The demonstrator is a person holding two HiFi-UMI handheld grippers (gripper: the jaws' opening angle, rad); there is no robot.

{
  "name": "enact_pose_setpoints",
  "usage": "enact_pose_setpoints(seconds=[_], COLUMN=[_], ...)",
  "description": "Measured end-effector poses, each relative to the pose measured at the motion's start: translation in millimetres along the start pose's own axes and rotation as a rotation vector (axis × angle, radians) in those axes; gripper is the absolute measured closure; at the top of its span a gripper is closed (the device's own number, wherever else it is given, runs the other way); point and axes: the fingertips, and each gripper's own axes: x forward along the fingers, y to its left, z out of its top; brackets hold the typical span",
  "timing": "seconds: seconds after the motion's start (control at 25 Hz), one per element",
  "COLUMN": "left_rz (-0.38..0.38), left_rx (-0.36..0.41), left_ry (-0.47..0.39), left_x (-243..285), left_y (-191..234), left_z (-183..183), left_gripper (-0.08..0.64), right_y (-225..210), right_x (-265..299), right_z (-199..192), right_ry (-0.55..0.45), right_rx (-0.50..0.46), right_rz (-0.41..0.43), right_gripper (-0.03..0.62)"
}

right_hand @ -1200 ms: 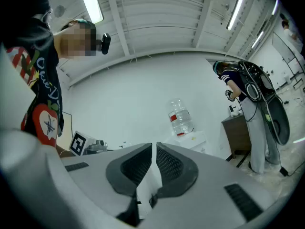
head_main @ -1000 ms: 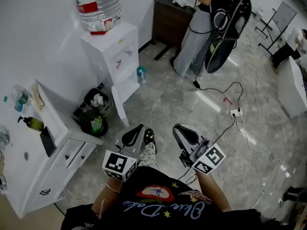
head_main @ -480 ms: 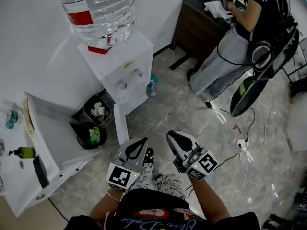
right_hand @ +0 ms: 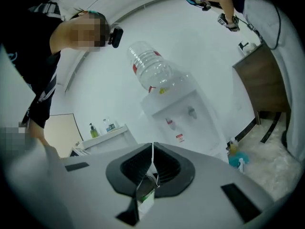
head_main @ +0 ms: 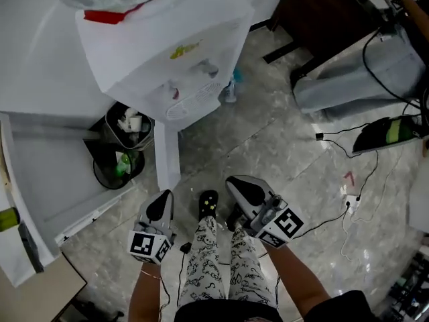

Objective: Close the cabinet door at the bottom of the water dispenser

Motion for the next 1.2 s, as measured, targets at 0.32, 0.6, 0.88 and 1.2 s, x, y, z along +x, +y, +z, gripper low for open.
enact_pose_setpoints(seconds=[0.32, 0.6, 0.88, 1.2], left_rz=[0.172, 0.271, 0.224, 0.145], left_rx=[0.087, 0.030, -0.008, -0.007], left_ry=[0.219, 0.271, 0.273, 0.237], left_x=[25.7, 36.4, 58.8, 105.2], left_y=[120.5, 162.5, 147.6, 91.1], left_z=[-143.9, -193.5, -199.6, -183.9], left_gripper=[0.563, 0.563, 0.563, 0.563], right_y=[-31.9, -25.7, -38.7, -71.2], right_x=[53.0, 77.8, 65.8, 44.7], right_z=[-73.5, -93.1, -86.8, -93.1], right_ry=[0.041, 0.064, 0.051, 0.047], right_rx=[0.018, 0.060, 0.060, 0.063], right_rz=[0.098, 0.147, 0.124, 0.063], right_gripper=[0.575, 0.575, 0.575, 0.575])
